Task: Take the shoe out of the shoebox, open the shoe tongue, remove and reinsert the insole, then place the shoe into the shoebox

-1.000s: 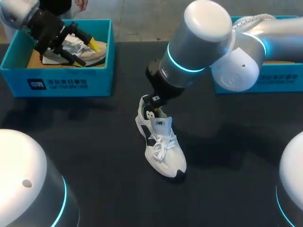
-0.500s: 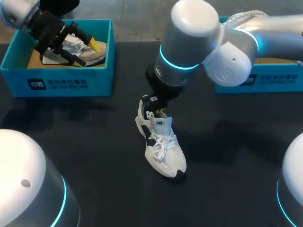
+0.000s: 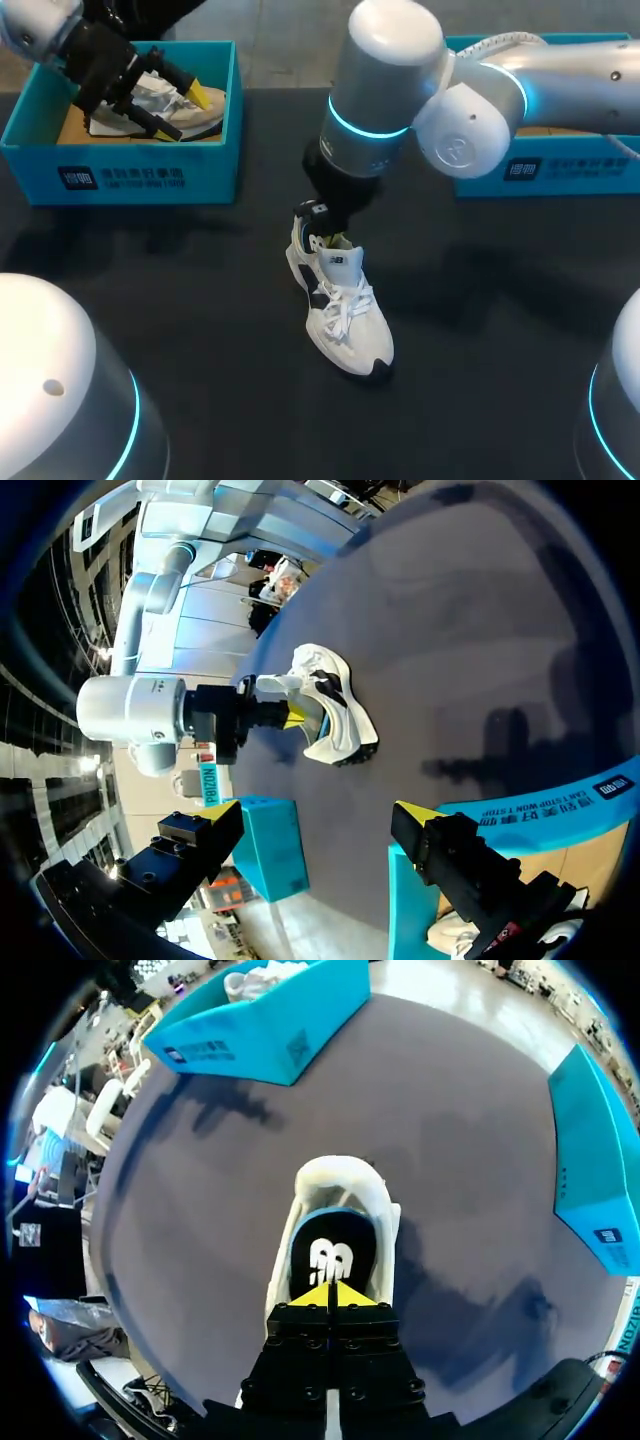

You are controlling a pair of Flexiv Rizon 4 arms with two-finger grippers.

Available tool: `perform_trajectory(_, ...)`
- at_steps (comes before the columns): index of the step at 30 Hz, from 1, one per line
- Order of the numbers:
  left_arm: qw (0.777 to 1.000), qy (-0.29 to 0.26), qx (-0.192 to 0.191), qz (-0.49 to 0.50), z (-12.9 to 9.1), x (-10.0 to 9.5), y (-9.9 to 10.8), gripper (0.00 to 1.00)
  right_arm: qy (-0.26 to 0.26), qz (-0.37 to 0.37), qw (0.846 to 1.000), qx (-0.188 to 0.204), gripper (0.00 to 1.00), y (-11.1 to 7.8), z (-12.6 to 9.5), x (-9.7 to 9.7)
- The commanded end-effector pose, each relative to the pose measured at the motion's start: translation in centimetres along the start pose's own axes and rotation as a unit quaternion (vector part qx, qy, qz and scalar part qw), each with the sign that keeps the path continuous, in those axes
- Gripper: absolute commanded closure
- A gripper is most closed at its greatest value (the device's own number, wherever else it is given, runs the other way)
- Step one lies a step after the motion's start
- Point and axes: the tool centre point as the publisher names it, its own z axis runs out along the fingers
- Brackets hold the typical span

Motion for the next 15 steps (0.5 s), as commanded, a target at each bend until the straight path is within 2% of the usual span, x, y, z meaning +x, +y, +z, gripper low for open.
perform_trajectory(1,1.000,0.001,-0.001,0.000,0.0,-0.1,-0.1,0.00,0.001,0.005,1.000,0.011,1.00,0.5,1.4,0.0)
perform_trajectory(15,1.000,0.001,-0.001,0.000,0.0,-0.1,-0.1,0.00,0.019,0.004,1.000,0.025,1.00,0.5,2.6,0.6)
